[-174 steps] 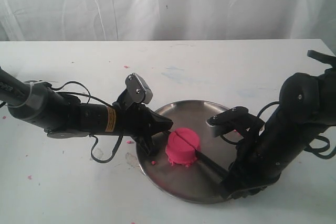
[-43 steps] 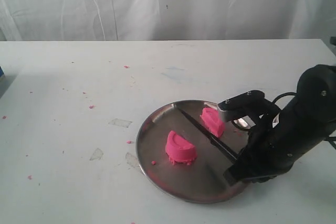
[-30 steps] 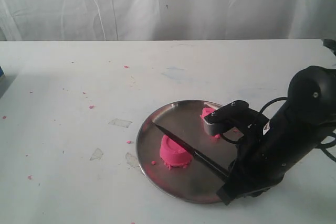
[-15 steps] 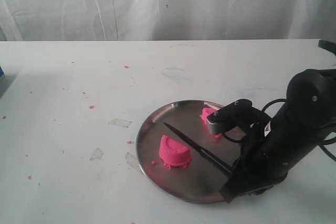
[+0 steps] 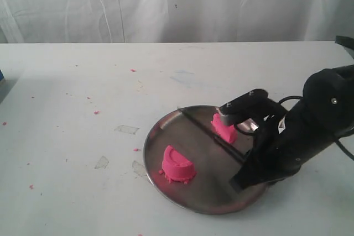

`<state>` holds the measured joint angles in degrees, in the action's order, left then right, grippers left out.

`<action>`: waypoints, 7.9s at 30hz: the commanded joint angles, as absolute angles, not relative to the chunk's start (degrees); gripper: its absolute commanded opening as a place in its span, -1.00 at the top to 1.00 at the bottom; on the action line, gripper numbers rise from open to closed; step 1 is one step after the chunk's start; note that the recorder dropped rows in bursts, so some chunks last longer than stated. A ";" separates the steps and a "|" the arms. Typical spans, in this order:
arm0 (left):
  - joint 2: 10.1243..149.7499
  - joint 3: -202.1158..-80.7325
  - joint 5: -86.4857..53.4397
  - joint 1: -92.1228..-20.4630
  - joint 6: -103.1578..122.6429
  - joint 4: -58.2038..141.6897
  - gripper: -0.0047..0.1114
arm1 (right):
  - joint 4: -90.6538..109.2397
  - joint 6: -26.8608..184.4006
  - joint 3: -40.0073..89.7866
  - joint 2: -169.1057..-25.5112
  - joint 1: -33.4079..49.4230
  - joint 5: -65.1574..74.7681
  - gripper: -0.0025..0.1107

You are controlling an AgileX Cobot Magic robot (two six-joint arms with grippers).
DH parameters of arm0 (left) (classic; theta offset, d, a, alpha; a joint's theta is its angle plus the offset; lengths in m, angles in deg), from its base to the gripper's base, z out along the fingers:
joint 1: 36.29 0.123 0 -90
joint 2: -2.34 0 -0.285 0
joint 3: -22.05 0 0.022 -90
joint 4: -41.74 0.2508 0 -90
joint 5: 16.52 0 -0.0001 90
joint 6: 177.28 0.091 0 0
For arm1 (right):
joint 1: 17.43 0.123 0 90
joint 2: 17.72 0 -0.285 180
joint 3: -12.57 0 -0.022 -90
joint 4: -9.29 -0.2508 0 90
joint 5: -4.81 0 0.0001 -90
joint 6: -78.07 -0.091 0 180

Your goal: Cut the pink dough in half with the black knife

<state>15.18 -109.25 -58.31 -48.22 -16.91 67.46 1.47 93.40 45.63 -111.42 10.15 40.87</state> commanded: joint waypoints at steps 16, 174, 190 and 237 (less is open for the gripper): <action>14.82 -109.20 -61.75 -48.12 -12.33 65.34 0.92 | 26.76 70.48 45.20 -114.86 10.10 43.99 0.96; 14.82 -106.73 -59.68 -48.12 -12.22 64.56 0.92 | 15.57 68.99 80.10 -27.42 -14.07 5.92 0.96; 14.79 -106.73 -59.52 -48.12 -12.22 64.69 0.92 | 16.10 68.91 89.79 -25.51 -14.11 21.55 0.96; 10.12 -83.18 -19.21 -31.29 -8.08 41.74 0.92 | 13.76 68.91 89.79 -25.51 -14.00 21.46 0.96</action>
